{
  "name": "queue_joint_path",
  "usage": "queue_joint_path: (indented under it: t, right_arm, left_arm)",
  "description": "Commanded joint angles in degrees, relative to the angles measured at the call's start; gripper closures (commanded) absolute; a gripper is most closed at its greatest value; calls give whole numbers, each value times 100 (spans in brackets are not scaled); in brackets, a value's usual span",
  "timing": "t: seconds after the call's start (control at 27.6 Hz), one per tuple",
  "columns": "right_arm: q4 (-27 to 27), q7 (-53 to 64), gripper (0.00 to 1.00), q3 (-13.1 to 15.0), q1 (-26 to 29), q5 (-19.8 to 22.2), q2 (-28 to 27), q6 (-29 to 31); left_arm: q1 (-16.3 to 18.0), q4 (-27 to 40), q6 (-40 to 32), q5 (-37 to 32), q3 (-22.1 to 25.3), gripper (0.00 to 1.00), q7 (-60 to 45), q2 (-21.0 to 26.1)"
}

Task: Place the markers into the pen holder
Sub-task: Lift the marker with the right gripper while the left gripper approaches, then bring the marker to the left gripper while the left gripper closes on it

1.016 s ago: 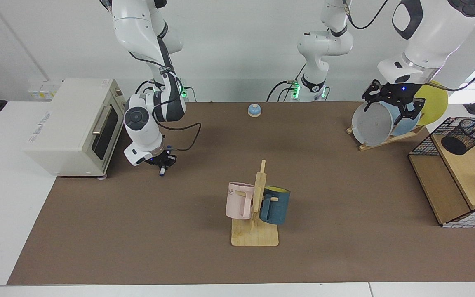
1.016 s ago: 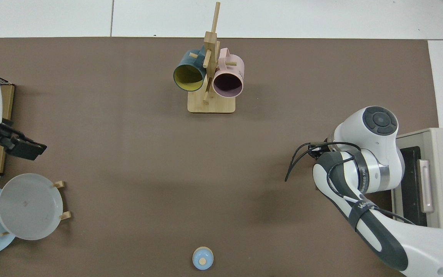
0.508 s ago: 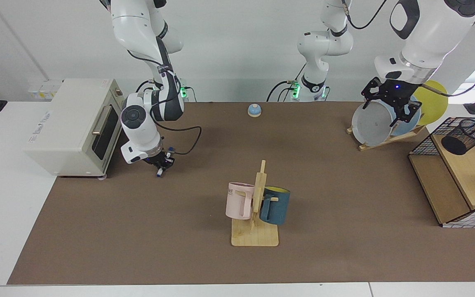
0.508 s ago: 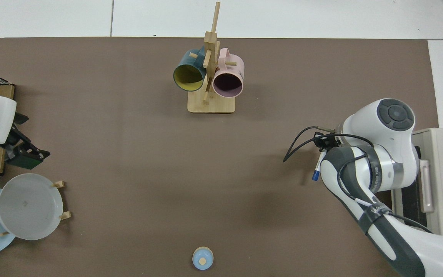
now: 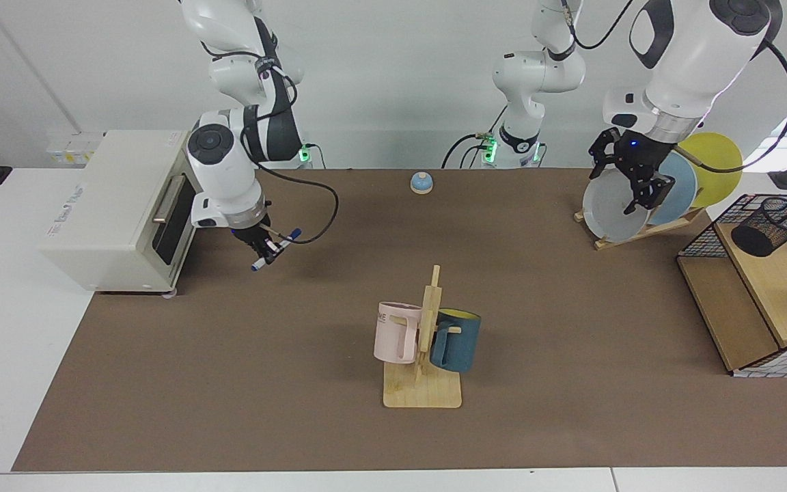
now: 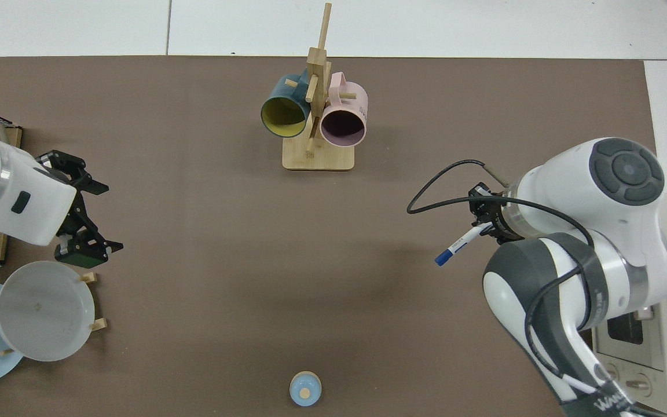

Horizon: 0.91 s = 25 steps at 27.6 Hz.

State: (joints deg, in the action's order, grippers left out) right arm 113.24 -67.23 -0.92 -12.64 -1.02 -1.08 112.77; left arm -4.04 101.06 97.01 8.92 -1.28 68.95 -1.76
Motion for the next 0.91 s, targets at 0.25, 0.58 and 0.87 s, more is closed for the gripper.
queue_joint_path:
  t: [0.25, 0.58, 0.87]
  right_arm:
    - [-232, -2768, 100, -1226, 25, 49, 169, -150]
    - [-487, -4051, 100, -1850, 16, -47, 64, -80]
    - [-487, -4615, 100, -2184, 7, -39, -121, 341]
  left_arm:
    - [-237, 1847, 1470, 1393, -12, 0, 1917, -818]
    - [-439, 2724, 1926, 2718, -170, 0, 2527, -1273]
    - [-457, 3341, 2700, 3819, -1092, 0, 1692, -1609]
